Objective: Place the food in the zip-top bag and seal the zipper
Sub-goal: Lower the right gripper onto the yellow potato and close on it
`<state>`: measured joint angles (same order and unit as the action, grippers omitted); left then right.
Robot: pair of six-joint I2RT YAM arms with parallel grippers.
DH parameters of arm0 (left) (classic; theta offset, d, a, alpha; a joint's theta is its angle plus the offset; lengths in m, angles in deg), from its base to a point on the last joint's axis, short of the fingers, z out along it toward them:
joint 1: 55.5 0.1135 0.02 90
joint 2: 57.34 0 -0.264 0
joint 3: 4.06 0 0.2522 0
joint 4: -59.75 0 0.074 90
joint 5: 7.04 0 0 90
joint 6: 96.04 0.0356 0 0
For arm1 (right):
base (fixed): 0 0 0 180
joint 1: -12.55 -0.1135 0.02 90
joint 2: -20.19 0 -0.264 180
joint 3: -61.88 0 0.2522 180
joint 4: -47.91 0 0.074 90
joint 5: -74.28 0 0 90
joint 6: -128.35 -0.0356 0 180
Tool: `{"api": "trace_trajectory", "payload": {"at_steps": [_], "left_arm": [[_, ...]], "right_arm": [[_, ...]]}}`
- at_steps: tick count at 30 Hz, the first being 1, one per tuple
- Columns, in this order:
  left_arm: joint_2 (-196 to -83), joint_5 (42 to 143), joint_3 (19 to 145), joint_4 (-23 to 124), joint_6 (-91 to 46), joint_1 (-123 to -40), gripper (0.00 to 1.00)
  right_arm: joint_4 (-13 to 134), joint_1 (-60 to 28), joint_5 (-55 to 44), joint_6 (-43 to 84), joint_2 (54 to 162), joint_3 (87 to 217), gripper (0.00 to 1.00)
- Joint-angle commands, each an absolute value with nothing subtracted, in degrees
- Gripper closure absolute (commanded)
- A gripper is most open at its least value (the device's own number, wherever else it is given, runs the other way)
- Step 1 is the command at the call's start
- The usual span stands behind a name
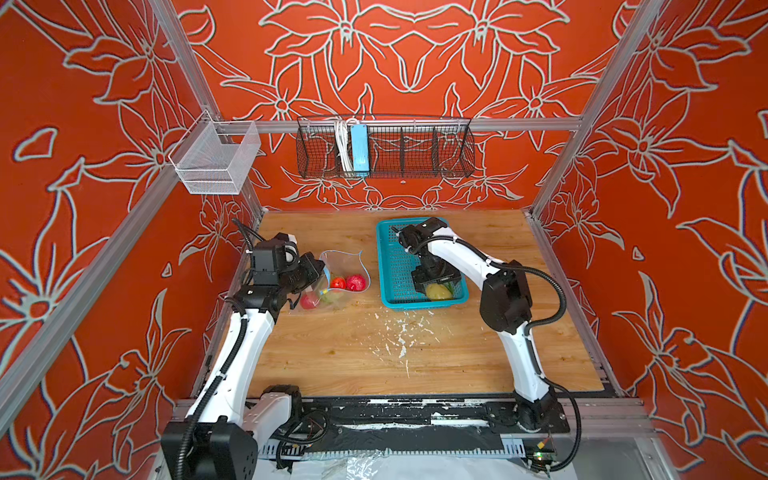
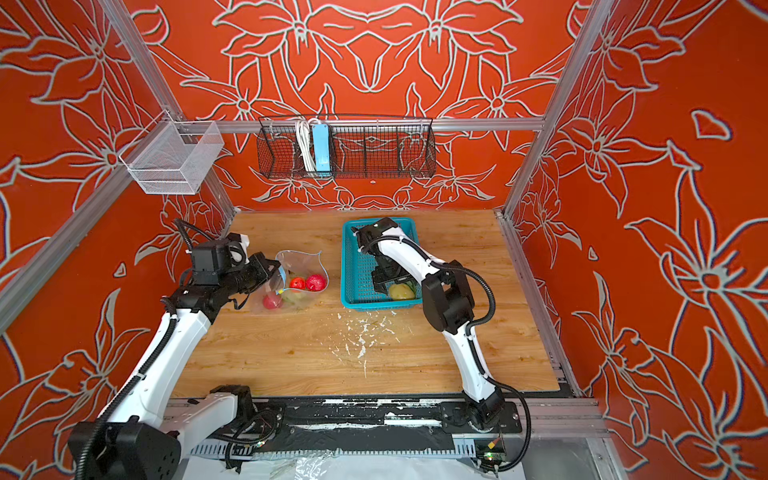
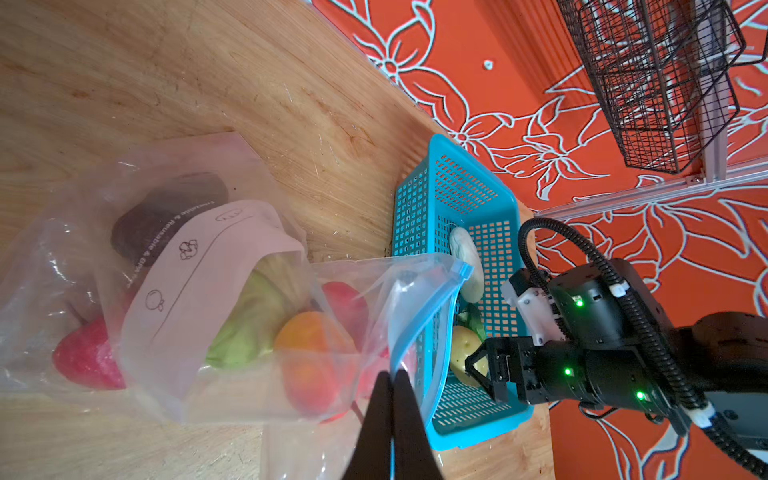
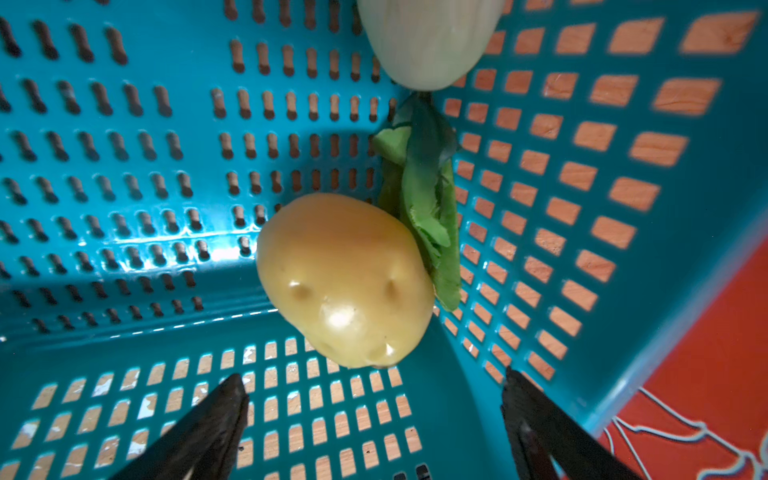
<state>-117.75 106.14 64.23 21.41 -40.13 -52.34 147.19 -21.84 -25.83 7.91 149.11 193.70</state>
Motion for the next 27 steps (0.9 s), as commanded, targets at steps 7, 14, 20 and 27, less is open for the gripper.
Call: {"api": "trace_trajectory", "payload": {"at_steps": [7,14,20,27], "left_arm": [[-117.75,106.34,65.6,20.57,-39.41,-51.93,1.0],[-117.64,106.07,65.6,20.27,-39.35,-51.94,1.0],[-117.81,106.07,65.71,20.24,-39.32,-51.98,1.0],[-117.82,106.08,65.54,20.42,-39.31,-51.98,1.0]], "right_arm": [[148.59,-21.4,-23.05,7.69,153.16,192.93,0.11],[146.28,-21.43,-20.42,7.59,153.08,189.91,0.22],[144.07,-21.41,-17.76,7.06,152.55,189.59,0.26],[142.71,-21.42,-15.11,7.36,154.6,193.96,0.28]]}}
